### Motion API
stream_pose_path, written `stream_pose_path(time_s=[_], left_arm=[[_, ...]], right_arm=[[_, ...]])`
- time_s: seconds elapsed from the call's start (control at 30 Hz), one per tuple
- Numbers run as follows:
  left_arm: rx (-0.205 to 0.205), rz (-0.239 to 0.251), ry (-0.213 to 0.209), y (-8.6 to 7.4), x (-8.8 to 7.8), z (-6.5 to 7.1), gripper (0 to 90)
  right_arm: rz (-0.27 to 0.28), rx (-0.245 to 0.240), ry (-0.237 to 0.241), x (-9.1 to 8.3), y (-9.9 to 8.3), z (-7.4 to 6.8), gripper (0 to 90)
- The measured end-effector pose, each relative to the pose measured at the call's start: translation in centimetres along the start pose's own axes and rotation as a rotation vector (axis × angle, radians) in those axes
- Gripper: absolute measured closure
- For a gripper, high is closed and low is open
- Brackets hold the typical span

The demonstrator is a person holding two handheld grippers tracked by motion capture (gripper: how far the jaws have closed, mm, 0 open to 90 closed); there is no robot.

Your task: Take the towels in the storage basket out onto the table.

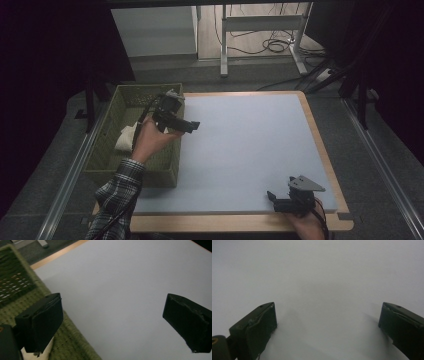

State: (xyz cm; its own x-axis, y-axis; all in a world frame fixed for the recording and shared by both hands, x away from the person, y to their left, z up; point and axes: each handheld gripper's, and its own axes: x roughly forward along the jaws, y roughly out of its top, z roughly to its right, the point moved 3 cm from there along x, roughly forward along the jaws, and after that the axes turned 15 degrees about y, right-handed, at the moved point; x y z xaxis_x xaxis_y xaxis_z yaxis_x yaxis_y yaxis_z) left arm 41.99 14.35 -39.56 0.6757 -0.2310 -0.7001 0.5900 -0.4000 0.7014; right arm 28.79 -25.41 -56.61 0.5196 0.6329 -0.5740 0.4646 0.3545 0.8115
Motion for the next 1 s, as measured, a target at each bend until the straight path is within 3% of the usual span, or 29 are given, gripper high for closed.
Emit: stream_pose_path(time_s=[0.13,0.3,0.33,0.37,0.57,1.0], left_arm=[[-0.019,-0.005,0.02,-0.3,-0.3,-1.4,3.3],[-0.072,-0.014,0.052,-1.4,-0.6,-4.3,3.2],[-0.072,-0.014,0.052,-1.4,-0.6,-4.3,3.4],[-0.096,-0.012,0.053,-1.9,-0.6,-5.3,3.6],[-0.134,-0.026,0.074,-3.6,-0.3,-7.7,2.8],[-0.152,-0.089,0.112,-7.0,1.3,-10.2,1.8]], right_arm=[[0.0,0.0,0.0,0.0,0.0,0.0,1.6],[0.0,0.001,0.0,0.0,0.0,0.0,1.6],[0.0,0.001,0.0,0.0,0.0,0.0,1.6],[0.0,0.0,0.0,0.0,0.0,0.0,1.6],[0.0,0.0,0.0,0.0,0.0,0.0,1.6],[-0.001,0.0,-0.001,0.0,0.0,0.0,1.5]])
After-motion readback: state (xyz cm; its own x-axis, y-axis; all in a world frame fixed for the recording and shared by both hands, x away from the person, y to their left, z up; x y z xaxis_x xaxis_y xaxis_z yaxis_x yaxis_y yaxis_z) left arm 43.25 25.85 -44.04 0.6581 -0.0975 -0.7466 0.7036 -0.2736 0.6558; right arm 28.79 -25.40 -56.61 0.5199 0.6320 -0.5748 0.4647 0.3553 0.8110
